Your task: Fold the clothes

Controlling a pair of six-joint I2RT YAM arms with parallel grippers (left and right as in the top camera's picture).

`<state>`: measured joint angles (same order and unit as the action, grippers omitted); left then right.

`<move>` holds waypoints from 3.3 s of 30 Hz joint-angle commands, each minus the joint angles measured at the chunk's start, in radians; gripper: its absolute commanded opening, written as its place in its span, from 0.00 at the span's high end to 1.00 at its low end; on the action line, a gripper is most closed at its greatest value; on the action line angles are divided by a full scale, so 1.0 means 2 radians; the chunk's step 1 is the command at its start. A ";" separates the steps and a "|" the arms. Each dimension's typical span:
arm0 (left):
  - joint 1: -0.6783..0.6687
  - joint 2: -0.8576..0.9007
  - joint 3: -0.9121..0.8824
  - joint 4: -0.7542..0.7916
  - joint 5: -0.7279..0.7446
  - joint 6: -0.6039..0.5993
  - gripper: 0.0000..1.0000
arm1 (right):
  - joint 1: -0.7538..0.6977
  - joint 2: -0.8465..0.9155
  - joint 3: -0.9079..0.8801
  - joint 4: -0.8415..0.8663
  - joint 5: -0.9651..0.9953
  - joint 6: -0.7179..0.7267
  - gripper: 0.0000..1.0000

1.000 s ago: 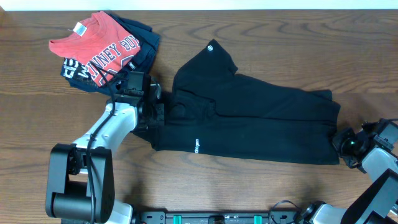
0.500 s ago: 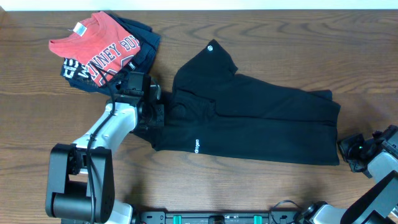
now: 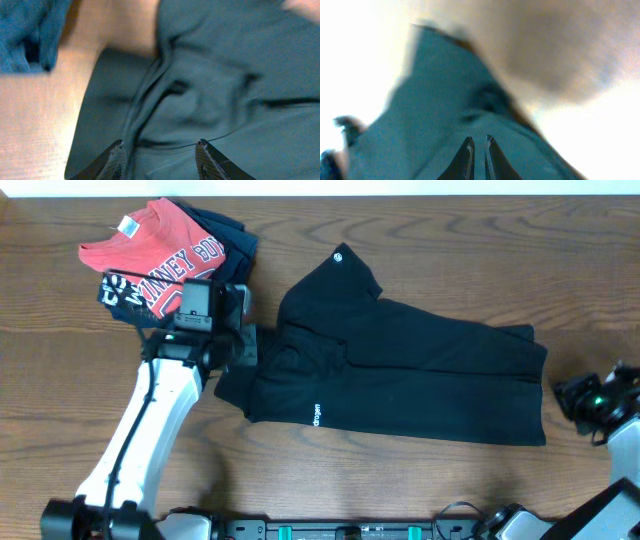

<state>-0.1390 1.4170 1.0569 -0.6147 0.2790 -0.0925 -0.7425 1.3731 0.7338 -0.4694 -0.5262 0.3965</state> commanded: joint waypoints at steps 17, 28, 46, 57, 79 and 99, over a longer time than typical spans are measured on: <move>-0.036 0.085 0.095 -0.147 0.054 0.005 0.52 | 0.144 0.000 0.074 -0.193 0.191 -0.014 0.40; -0.043 0.164 0.062 -0.216 0.034 0.005 0.40 | 0.099 0.010 -0.035 -0.174 0.216 -0.013 0.33; -0.043 0.173 0.059 -0.238 0.034 0.005 0.34 | 0.055 0.010 -0.088 -0.058 0.274 0.014 0.99; -0.044 0.173 -0.016 -0.199 0.040 -0.011 0.34 | -0.015 0.010 -0.085 -0.082 0.350 0.052 0.99; -0.043 0.173 -0.060 -0.255 -0.018 -0.016 0.92 | -0.019 0.010 -0.085 -0.074 0.370 0.048 0.91; -0.043 0.147 0.134 -0.283 0.025 -0.016 0.55 | -0.019 -0.004 0.088 -0.154 0.167 0.012 0.42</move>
<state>-0.2253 1.7344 1.2385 -1.2114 0.3164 -0.1307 -0.7769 1.3830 0.8612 -0.7586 -0.1219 0.4404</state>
